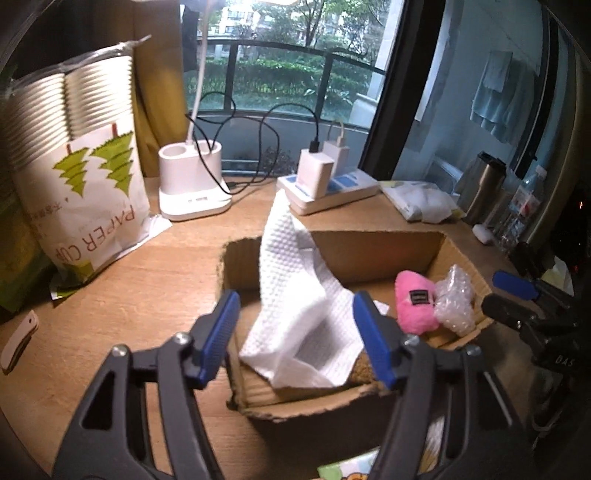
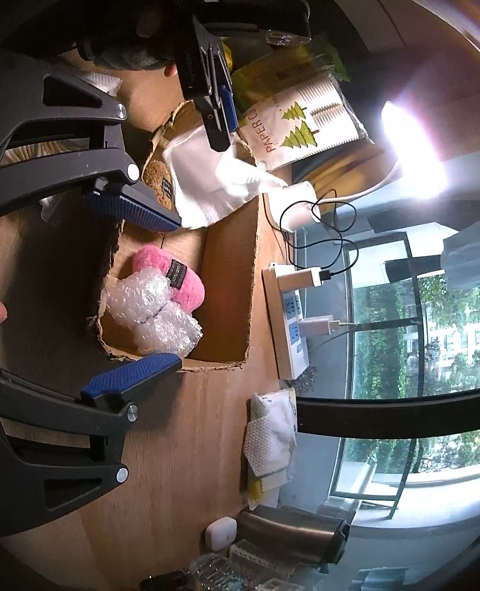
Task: Organize soft objects
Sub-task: 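Lower the towel and bubble wrap into the box and open both tools, then move both tools back toward the remaining items on the desk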
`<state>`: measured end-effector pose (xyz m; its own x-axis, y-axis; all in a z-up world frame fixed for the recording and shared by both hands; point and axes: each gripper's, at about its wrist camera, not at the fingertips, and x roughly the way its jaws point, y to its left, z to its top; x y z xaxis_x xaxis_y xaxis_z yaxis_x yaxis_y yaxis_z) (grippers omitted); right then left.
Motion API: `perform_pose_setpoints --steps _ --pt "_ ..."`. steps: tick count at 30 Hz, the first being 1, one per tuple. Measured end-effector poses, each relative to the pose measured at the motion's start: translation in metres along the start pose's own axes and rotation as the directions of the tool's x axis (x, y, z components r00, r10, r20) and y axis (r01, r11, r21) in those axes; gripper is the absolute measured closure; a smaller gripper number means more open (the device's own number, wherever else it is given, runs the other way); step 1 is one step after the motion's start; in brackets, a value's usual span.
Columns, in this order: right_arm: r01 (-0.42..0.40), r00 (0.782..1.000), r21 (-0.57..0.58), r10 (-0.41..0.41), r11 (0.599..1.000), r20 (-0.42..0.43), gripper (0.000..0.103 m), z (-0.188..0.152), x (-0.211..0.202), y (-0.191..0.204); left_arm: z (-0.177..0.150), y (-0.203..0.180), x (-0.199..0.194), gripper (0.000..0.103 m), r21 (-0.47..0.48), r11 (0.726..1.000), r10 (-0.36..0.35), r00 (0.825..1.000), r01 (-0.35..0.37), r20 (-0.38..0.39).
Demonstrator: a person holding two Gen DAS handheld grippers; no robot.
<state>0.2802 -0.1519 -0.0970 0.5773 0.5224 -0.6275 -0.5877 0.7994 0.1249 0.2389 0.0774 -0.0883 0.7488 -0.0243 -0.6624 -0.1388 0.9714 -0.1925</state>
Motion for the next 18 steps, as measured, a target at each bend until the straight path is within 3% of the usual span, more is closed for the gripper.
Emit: perform_pose_setpoints --steps 18 --pt "0.016 0.999 -0.032 -0.015 0.999 0.043 0.032 -0.011 -0.047 0.032 -0.019 0.007 -0.057 0.033 -0.007 1.000 -0.017 0.997 0.017 0.071"
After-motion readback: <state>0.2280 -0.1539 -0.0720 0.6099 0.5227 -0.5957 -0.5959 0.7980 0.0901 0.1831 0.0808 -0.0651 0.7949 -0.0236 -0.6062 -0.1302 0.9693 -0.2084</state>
